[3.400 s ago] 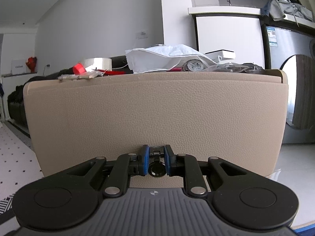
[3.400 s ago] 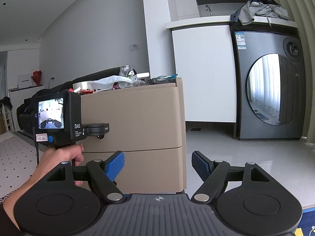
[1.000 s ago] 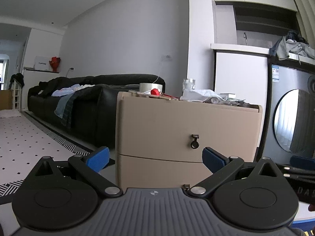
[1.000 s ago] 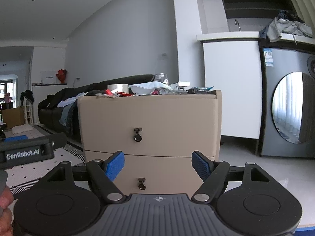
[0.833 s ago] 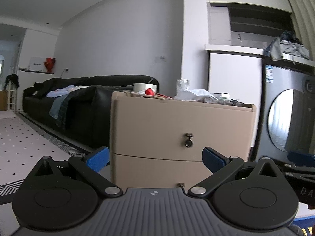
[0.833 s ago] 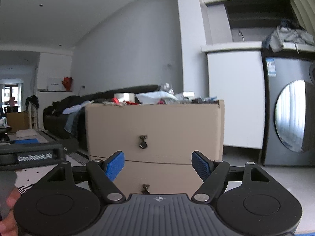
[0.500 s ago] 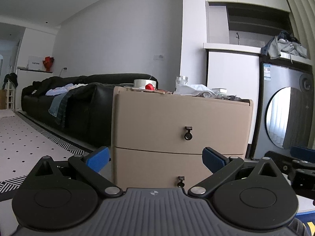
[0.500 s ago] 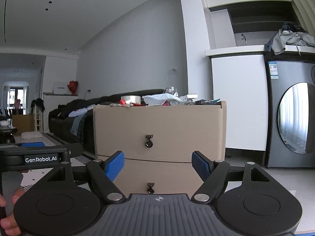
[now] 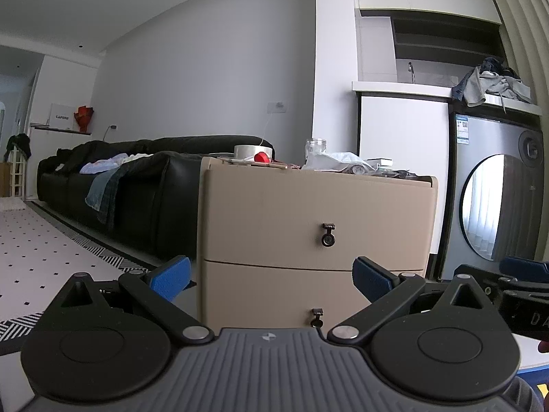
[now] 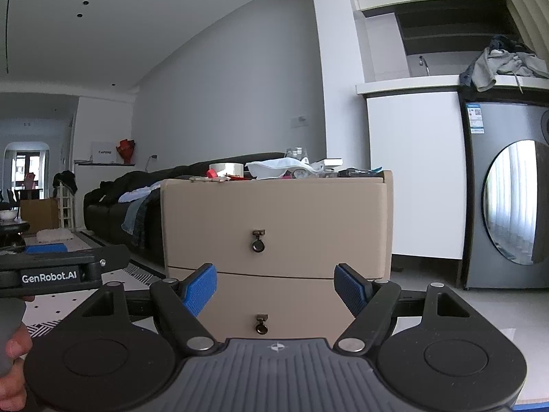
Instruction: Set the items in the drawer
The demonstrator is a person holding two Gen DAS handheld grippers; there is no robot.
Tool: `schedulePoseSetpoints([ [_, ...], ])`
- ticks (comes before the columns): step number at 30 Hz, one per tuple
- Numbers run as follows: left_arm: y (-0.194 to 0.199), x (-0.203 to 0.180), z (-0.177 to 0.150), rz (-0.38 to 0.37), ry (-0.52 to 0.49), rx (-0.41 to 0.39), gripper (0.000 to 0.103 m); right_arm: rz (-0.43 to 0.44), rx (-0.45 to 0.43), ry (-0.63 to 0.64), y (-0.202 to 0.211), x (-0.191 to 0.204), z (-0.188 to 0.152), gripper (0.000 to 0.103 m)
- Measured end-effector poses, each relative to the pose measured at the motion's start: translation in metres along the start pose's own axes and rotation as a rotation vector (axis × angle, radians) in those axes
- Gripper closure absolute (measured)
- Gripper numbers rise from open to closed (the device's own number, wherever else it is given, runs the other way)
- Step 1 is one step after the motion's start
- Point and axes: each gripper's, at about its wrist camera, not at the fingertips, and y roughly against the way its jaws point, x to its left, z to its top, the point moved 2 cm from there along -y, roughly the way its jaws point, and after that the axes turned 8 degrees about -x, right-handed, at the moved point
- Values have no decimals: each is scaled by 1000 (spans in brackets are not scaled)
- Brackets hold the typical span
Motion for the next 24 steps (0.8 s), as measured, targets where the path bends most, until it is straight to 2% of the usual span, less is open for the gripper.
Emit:
schedulePoseSetpoints([
  [13,5,-13,-7,-48,-32,-9,0,18,16,4,0,6,-7,24],
  [24,6,-11,-7,-23,-13,8,0,22,19,-4,0,8,-9,24],
])
